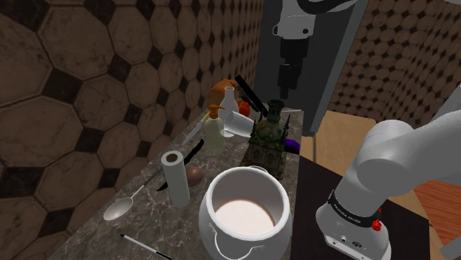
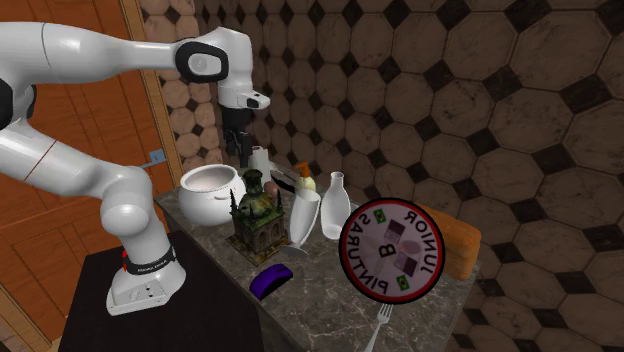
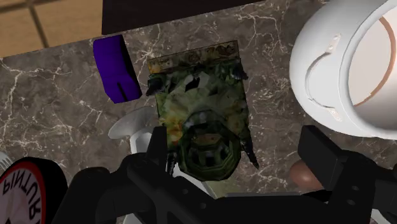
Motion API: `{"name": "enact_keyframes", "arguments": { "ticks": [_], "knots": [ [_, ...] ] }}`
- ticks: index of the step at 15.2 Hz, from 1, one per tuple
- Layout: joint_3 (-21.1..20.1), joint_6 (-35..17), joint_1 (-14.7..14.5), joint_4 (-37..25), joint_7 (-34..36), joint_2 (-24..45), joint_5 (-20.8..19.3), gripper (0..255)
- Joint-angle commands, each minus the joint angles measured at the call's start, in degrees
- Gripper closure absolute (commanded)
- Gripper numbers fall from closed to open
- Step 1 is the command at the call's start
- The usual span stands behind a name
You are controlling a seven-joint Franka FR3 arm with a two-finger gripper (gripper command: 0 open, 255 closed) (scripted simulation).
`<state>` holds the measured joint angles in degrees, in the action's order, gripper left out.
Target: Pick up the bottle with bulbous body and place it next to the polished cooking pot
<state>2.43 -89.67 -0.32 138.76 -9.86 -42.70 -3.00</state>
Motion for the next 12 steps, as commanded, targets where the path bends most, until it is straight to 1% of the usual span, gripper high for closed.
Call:
{"name": "enact_keyframes", "arguments": {
  "ticks": [1,7,12],
  "knots": [
    [0.00,0.00,0.00,0.00,0.00,0.00,0.00,0],
    [1.17,-7.81,0.37,-6.14,-0.26,13.45,-0.54,0],
    [2.08,-12.35,0.63,-13.25,-0.62,24.67,-0.54,0]
  ]
}}
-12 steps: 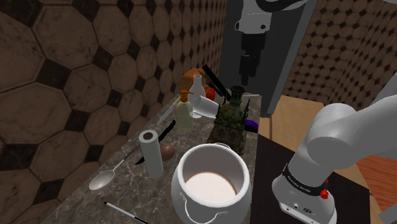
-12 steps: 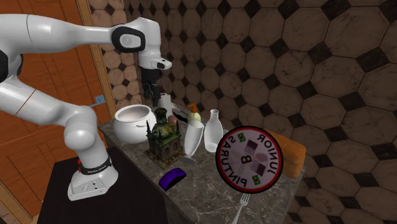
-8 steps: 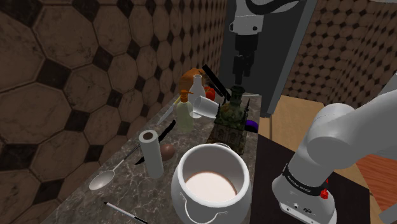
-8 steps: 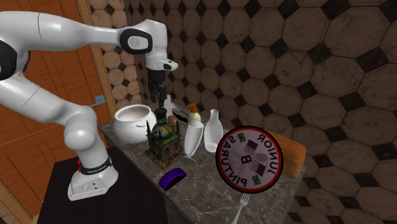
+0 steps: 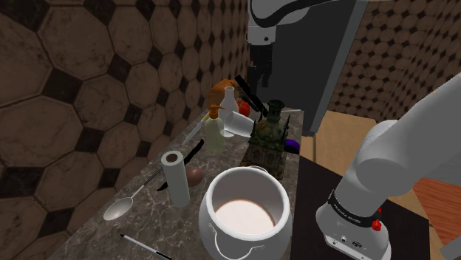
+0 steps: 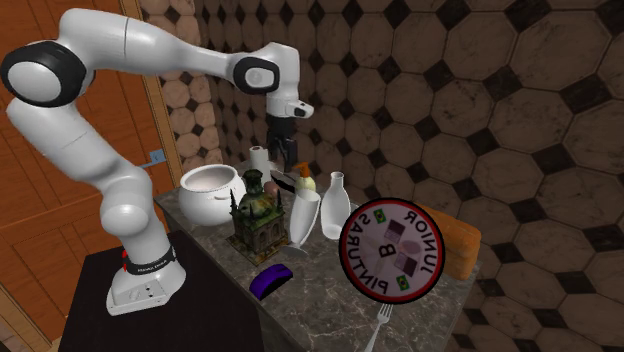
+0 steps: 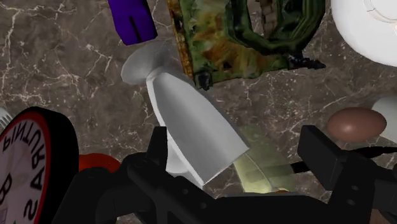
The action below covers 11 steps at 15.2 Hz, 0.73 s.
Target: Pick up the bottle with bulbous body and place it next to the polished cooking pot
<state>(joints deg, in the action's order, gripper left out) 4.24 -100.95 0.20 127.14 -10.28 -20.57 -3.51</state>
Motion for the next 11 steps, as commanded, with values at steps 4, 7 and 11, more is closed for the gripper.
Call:
{"name": "enact_keyframes", "arguments": {
  "ticks": [4,7,11],
  "knots": [
    [0.92,-3.36,0.36,-8.58,-0.61,11.45,0.29,0],
    [1.34,-4.30,0.63,-14.58,-0.97,18.15,0.71,0],
    [1.79,-4.50,1.12,-23.75,-1.50,27.21,1.45,0]
  ]
}}
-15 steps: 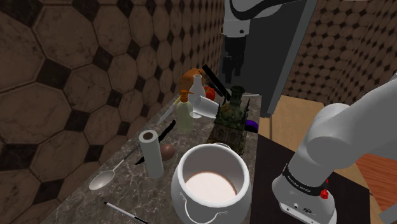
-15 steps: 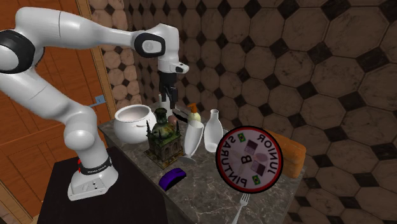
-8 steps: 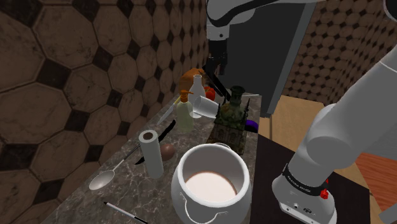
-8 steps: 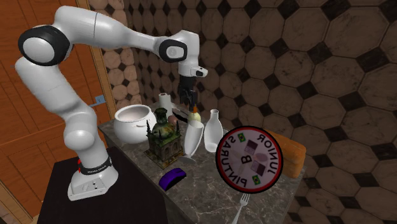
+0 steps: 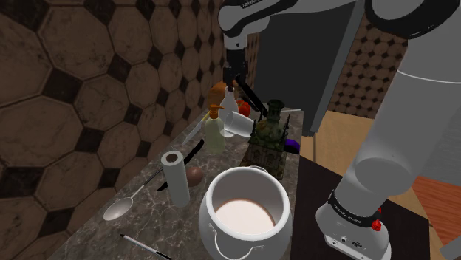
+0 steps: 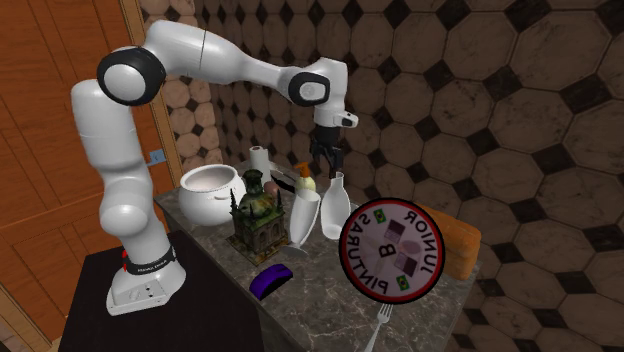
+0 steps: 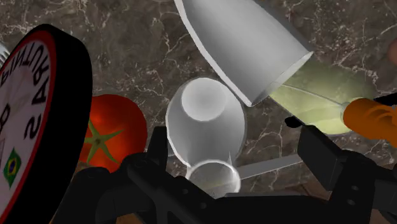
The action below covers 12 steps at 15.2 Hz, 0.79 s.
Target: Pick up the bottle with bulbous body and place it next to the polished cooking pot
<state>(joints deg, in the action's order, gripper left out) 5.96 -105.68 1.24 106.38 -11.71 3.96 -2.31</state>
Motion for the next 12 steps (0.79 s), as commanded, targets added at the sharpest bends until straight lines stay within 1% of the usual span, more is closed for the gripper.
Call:
{"name": "enact_keyframes", "arguments": {
  "ticks": [1,2,9,12],
  "knots": [
    [0.16,0.39,0.24,-5.53,-0.20,5.00,0.46,0],
    [0.21,0.53,0.35,-7.20,-0.29,6.48,0.60,0],
    [0.25,-4.70,0.47,-2.64,-0.30,7.15,0.62,0],
    [0.26,-5.12,0.48,-2.30,-0.30,7.23,0.62,0]
  ]
}}
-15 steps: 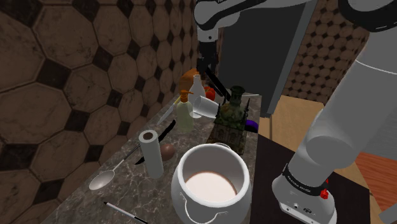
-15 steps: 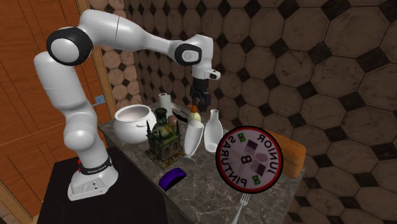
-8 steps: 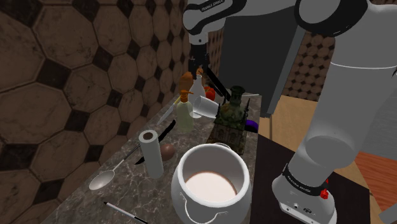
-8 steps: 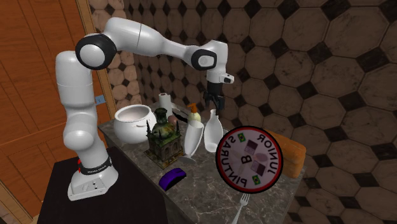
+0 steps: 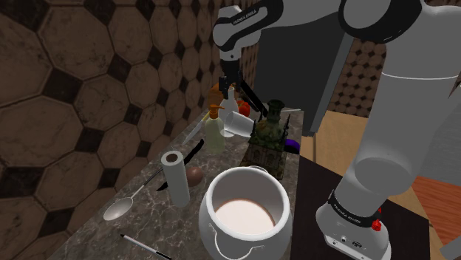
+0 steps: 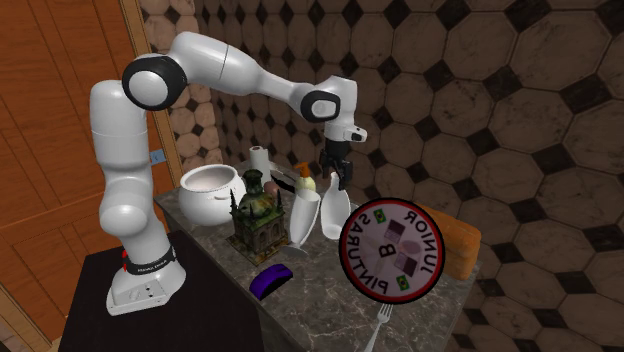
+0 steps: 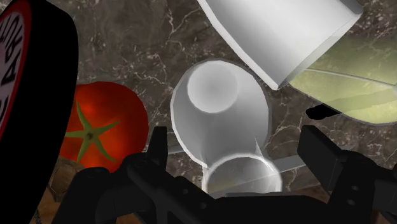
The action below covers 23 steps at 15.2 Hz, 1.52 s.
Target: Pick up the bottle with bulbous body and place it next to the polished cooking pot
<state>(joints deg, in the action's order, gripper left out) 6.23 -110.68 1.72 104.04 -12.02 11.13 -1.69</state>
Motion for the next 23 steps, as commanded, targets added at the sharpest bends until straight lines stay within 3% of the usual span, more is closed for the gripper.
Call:
{"name": "enact_keyframes", "arguments": {
  "ticks": [1,5,6,15,23],
  "knots": [
    [0.00,-0.12,0.00,0.04,0.01,0.06,0.01,0],
    [0.00,-0.11,0.00,0.03,0.01,0.06,0.01,0],
    [0.00,-0.11,0.00,0.03,0.01,0.06,0.01,255],
    [-0.01,-0.12,0.00,0.04,0.01,0.06,0.01,255],
    [0.01,5.66,-0.04,-4.38,-0.12,-1.31,-0.09,255]
  ]
}}
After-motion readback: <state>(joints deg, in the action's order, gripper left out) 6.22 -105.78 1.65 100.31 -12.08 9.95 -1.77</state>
